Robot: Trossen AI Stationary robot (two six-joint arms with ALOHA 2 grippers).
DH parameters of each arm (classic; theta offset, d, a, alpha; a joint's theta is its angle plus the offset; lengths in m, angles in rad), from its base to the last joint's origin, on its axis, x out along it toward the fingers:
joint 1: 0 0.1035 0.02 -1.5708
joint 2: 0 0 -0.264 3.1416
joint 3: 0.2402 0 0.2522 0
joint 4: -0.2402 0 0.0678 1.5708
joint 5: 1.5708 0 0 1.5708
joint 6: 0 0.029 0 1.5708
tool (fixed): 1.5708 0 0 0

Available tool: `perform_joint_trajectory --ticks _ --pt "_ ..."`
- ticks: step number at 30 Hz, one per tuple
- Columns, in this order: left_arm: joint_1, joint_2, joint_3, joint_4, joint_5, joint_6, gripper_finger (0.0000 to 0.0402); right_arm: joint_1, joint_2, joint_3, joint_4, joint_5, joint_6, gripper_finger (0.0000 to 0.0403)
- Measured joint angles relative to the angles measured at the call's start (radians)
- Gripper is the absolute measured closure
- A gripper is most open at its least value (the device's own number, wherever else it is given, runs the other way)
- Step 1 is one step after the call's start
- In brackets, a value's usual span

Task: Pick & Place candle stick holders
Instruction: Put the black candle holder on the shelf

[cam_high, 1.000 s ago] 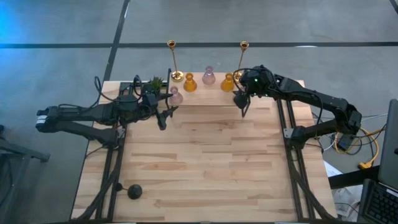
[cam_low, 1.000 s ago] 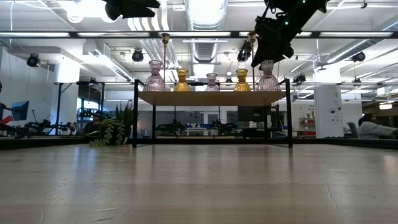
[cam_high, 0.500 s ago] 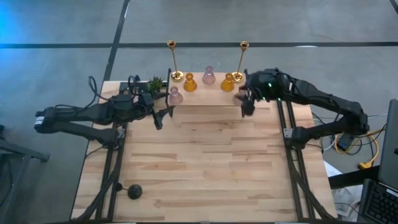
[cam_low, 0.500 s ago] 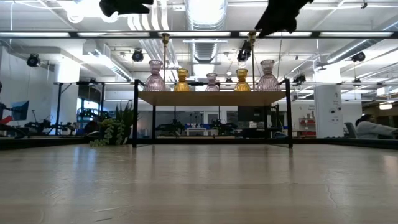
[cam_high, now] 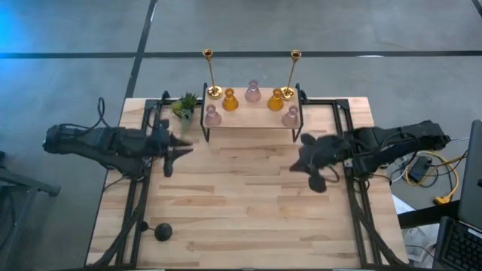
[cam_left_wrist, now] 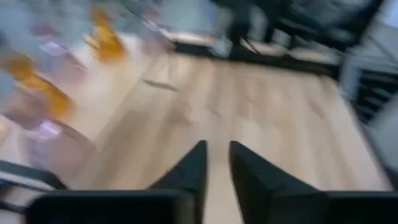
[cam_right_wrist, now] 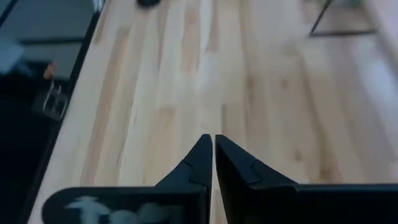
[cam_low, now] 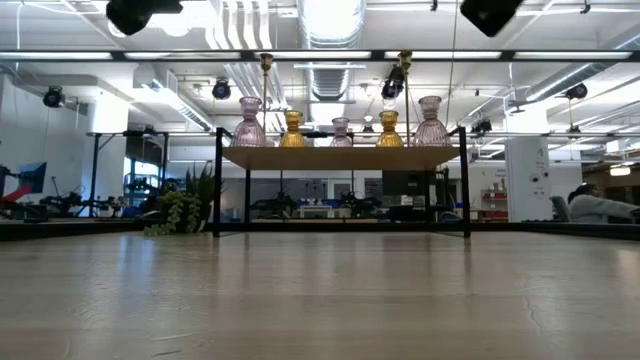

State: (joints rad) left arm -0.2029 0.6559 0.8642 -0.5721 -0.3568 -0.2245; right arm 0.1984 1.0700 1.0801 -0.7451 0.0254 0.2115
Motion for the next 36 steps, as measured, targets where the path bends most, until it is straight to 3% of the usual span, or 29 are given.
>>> perform_joint_trajectory --ticks 4,10,15,21,31,36 --pt "-0.122 -0.04 0.0 -0.133 0.039 -0.101 0.0391 0.044 -0.018 -0.07 0.001 0.0 0.025 0.0394" --pt "-0.323 -0.103 -0.001 -0.279 0.043 -0.318 0.0398 0.047 -0.079 -0.18 0.023 0.004 0.105 0.0394" --pt "-0.477 -0.141 -0.044 -0.363 -0.026 -0.483 0.0399 0.046 -0.144 -0.279 0.157 0.004 0.171 0.0394" --pt "-0.645 -0.189 -0.162 -0.353 -0.075 -0.601 0.04 0.046 -0.195 -0.354 0.312 0.017 0.179 0.0394" --pt "-0.946 -0.25 -0.397 -0.16 -0.133 -0.664 0.0401 0.046 -0.219 -0.37 0.403 0.128 0.159 0.0394" --pt "-1.137 -0.276 -0.483 -0.16 -0.2 -0.781 0.0401 0.046 -0.219 -0.37 0.443 0.198 0.182 0.0394"
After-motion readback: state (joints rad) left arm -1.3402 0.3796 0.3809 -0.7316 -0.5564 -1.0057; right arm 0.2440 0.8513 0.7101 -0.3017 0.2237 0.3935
